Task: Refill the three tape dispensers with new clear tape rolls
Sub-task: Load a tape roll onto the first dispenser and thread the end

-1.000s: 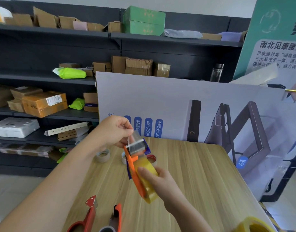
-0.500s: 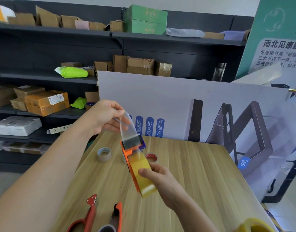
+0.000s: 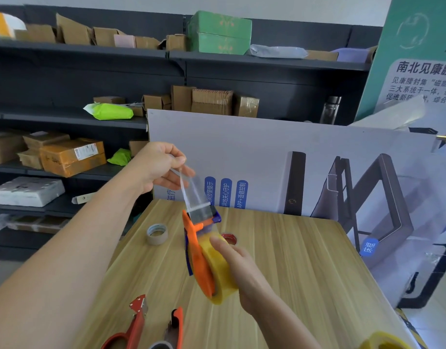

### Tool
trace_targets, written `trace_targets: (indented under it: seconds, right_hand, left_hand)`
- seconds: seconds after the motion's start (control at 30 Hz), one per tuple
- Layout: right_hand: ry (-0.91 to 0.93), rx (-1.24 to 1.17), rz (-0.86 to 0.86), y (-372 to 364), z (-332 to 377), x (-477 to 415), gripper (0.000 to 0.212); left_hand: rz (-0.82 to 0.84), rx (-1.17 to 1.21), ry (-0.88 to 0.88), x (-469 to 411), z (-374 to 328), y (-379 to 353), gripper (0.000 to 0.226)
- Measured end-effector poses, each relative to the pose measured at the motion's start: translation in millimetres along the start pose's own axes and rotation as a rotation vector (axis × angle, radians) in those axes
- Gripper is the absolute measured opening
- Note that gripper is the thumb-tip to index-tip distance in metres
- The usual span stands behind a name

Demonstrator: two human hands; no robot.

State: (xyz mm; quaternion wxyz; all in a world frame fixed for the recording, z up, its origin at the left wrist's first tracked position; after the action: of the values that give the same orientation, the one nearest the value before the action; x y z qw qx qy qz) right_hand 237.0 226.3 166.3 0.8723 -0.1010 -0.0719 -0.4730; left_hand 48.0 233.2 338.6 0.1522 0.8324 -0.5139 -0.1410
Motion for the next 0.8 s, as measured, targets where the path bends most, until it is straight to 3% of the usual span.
trace_targets:
  seconds: [0.23, 0.33, 0.43, 0.63, 0.8]
  right_hand:
    - [0.036, -0.01, 0.092, -6.1, 2.3, 4.5, 0.021]
    - [-0.012, -0.019, 0.034, -3.4, -9.7, 1.6, 0.04]
    - [-0.02, -0.031, -0.007, -0.8, -14.4, -0.7, 0.056]
    - [-0.002, 0.031, 0.121, -2.2, -9.4, 1.6, 0.029]
    - [-0.046, 0.011, 0.037, 0.8, -19.1, -0.6, 0.054]
  left_hand:
    - [-0.144, 0.001, 0.065, -18.6, 13.2, 32.2, 0.009]
    - [-0.113, -0.023, 0.066, -23.9, 19.2, 29.6, 0.007]
    - [-0.183, -0.009, 0.064, -28.7, 23.5, 33.9, 0.005]
    - [-0.354, -0.048, 0.048, -37.5, 27.5, 57.6, 0.005]
    - [-0.328, -0.034, 0.044, -43.9, 30.1, 53.1, 0.006]
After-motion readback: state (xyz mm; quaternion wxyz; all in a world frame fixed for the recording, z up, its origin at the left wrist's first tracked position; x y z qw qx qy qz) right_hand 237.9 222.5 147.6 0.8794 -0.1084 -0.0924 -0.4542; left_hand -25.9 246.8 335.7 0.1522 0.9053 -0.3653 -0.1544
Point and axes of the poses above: each hand's wrist, its own x-axis away from the middle knuckle, its own y-axis out of the back of the hand, z = x × y, the point moved 9 cm from there along -x, towards the middle knuckle, and after that the axes turned 4 degrees about -x, right-handed, at the moved point
